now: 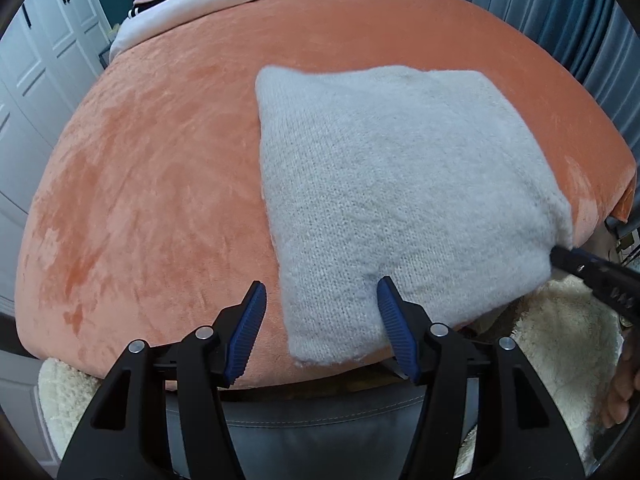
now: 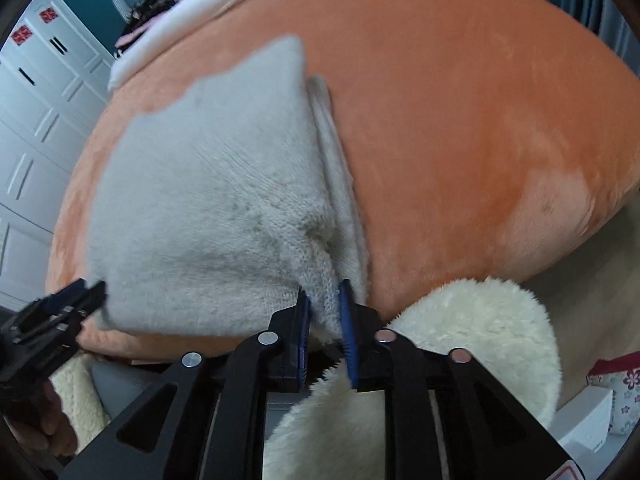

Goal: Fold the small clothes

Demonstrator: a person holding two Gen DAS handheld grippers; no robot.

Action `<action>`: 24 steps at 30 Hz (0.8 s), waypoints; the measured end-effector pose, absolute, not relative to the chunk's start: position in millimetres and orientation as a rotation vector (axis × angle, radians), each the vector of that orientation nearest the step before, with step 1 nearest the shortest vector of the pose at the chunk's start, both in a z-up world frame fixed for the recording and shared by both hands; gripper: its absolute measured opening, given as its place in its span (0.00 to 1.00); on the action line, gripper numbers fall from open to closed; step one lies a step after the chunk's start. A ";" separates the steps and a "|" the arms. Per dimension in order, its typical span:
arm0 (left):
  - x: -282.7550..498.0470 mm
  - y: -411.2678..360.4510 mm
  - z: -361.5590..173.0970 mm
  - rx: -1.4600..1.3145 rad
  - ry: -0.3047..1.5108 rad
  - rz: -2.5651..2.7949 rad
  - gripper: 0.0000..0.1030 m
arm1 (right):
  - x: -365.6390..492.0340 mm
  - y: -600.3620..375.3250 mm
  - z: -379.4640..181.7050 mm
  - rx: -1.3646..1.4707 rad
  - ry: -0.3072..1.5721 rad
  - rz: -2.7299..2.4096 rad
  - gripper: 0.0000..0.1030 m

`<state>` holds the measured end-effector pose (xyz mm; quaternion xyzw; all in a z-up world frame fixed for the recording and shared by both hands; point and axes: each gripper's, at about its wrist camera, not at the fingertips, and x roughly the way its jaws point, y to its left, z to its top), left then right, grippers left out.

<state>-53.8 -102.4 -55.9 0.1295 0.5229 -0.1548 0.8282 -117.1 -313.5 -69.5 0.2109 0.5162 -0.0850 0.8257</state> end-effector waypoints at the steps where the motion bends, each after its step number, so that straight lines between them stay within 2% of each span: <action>1: -54.1 -101.1 -54.3 0.266 1.112 -0.327 0.55 | -118.8 -312.7 -62.9 0.445 1.083 -0.176 0.18; 4: -54.1 -98.2 -51.5 0.244 1.124 -0.322 0.55 | -121.2 -311.6 -46.7 0.450 1.029 -0.179 0.27; 6: -55.4 -97.0 -48.9 0.243 1.121 -0.320 0.55 | -116.7 -313.1 -39.8 0.458 1.003 -0.183 0.37; 8: -57.1 -96.5 -48.1 0.244 1.121 -0.321 0.54 | -108.0 -313.5 -38.3 0.463 0.988 -0.190 0.41; 11: -58.9 -96.6 -48.4 0.253 1.122 -0.316 0.54 | -101.8 -326.3 -40.8 0.475 0.983 -0.176 0.52; 13: -58.5 -96.4 -48.9 0.253 1.123 -0.310 0.55 | -101.5 -332.8 -50.2 0.460 0.997 -0.187 0.52; 14: -58.4 -96.7 -49.0 0.252 1.125 -0.308 0.55 | -95.9 -333.8 -55.7 0.446 1.012 -0.179 0.48; 15: -58.3 -96.9 -48.4 0.252 1.125 -0.307 0.55 | -93.7 -337.2 -58.4 0.442 1.025 -0.167 0.23; 16: -58.4 -97.0 -47.3 0.254 1.123 -0.305 0.55 | -85.9 -335.3 -59.3 0.439 1.041 -0.149 0.14; 19: -60.5 -95.0 -43.7 0.258 1.110 -0.297 0.55 | -92.6 -332.1 -24.3 0.441 0.918 -0.094 0.13; 21: -59.3 -93.0 -46.5 0.254 1.113 -0.282 0.61 | -98.9 -331.1 -3.4 0.436 0.853 -0.086 0.12; 23: -55.7 -90.6 -51.2 0.251 1.121 -0.283 0.63 | -98.3 -338.8 -16.0 0.473 0.883 -0.090 0.13; 24: -54.8 -91.4 -54.0 0.249 1.128 -0.287 0.63 | -93.8 -344.6 -39.8 0.485 0.956 -0.111 0.13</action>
